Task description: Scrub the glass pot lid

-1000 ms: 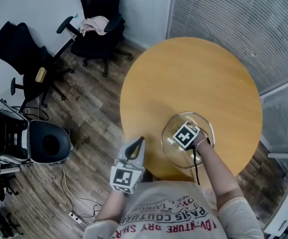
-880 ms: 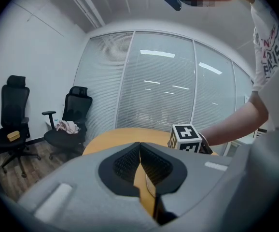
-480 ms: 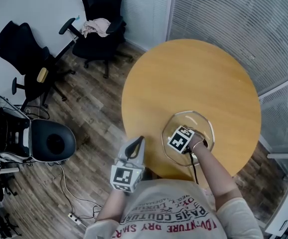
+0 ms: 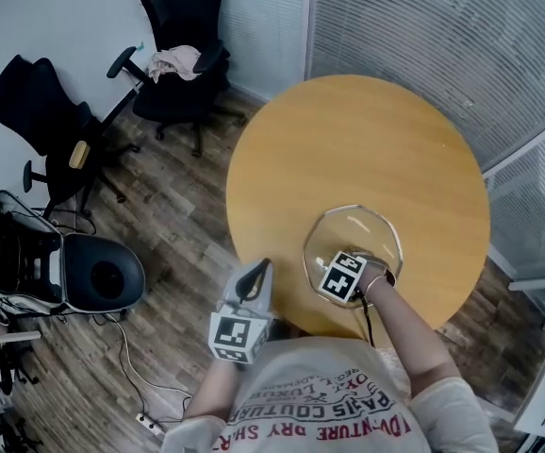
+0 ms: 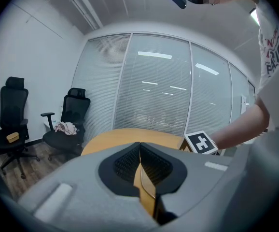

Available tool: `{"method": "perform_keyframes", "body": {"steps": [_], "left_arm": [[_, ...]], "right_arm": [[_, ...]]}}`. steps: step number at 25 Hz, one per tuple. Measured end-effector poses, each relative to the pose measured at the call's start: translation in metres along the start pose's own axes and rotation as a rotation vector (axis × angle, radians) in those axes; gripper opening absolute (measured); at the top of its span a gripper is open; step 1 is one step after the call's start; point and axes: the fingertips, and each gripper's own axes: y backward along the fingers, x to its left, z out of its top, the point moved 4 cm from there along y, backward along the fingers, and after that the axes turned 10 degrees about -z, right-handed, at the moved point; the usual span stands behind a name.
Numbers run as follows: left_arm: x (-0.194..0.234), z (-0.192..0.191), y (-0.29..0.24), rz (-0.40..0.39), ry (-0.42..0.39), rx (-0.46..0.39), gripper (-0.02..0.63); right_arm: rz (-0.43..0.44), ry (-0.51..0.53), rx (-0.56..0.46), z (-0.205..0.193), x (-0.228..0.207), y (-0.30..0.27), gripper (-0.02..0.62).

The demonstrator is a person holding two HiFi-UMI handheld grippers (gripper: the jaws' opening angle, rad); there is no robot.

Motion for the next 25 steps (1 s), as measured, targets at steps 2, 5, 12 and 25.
{"method": "perform_keyframes", "body": {"steps": [2, 5, 12, 25], "left_arm": [[0.001, 0.001, 0.0, -0.007, -0.003, 0.0, 0.009], [-0.001, -0.001, -0.002, -0.02, 0.003, 0.006, 0.008], [-0.007, 0.005, -0.012, -0.037, -0.008, 0.02, 0.009], [-0.017, 0.013, -0.037, -0.049, -0.028, 0.044, 0.008]], "right_arm": [[0.011, -0.002, -0.01, -0.004, 0.004, 0.002, 0.054], [0.045, -0.016, -0.013, -0.011, 0.009, 0.004, 0.054], [0.226, -0.134, 0.002, -0.032, 0.02, 0.015, 0.054], [0.07, -0.335, -0.22, -0.044, -0.077, 0.065, 0.054]]}}
